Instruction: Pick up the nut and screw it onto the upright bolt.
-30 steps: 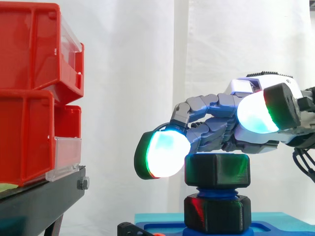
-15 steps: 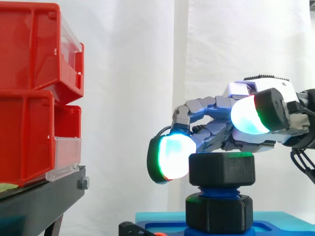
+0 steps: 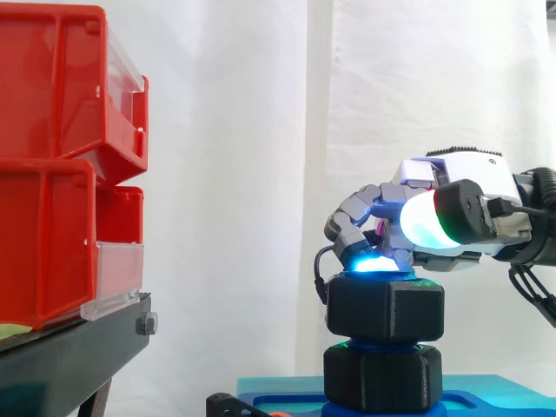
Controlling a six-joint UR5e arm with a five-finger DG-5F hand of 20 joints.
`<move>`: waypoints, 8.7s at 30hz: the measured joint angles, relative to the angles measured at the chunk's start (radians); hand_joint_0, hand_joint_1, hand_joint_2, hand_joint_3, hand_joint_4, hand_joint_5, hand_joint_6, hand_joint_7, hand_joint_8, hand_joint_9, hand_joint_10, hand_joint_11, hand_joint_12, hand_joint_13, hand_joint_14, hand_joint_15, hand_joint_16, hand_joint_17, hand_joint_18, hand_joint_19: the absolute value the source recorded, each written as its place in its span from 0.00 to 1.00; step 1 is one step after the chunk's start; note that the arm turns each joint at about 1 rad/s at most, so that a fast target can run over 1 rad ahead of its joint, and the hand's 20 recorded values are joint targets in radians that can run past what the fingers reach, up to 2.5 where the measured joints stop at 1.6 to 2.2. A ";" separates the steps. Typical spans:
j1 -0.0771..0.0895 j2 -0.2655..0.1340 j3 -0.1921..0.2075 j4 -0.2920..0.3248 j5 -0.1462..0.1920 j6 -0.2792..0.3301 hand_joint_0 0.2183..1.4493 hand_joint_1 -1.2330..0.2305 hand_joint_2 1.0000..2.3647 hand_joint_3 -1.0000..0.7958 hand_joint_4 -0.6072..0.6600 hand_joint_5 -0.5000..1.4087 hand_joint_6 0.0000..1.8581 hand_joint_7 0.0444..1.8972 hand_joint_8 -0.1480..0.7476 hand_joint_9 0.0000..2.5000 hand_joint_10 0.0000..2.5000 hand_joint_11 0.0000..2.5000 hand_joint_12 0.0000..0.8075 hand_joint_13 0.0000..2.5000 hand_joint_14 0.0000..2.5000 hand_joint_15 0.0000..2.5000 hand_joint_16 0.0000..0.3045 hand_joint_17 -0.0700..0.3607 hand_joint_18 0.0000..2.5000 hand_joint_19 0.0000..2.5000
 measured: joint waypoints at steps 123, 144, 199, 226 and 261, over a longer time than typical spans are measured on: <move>-0.026 0.000 0.060 0.015 -0.094 -0.003 0.22 0.60 0.00 0.28 0.65 0.21 0.27 0.49 0.41 0.51 0.00 0.06 0.31 0.36 0.00 0.02 0.09 0.31 0.25 0.02; 0.023 -0.005 0.017 0.025 -0.075 0.003 0.19 0.65 0.00 0.28 0.51 0.14 0.27 0.29 0.33 0.04 0.00 0.00 0.38 0.00 0.00 0.00 0.13 0.37 0.00 0.00; 0.031 -0.047 -0.021 0.132 -0.053 0.057 0.17 0.61 0.00 0.28 0.60 0.20 0.42 0.52 0.47 0.26 0.00 0.00 0.41 0.17 0.00 0.00 0.11 0.34 0.00 0.00; -0.025 -0.050 -0.009 0.169 -0.109 0.057 0.20 0.60 0.00 0.28 0.49 0.26 0.44 0.60 0.41 0.71 0.00 0.12 0.23 0.52 0.00 0.06 0.04 0.23 0.34 0.02; 0.014 -0.095 0.081 0.109 -0.166 0.081 0.18 0.64 0.00 0.28 0.52 0.14 0.27 0.28 0.38 0.12 0.00 0.00 0.39 0.10 0.00 0.00 0.12 0.36 0.00 0.00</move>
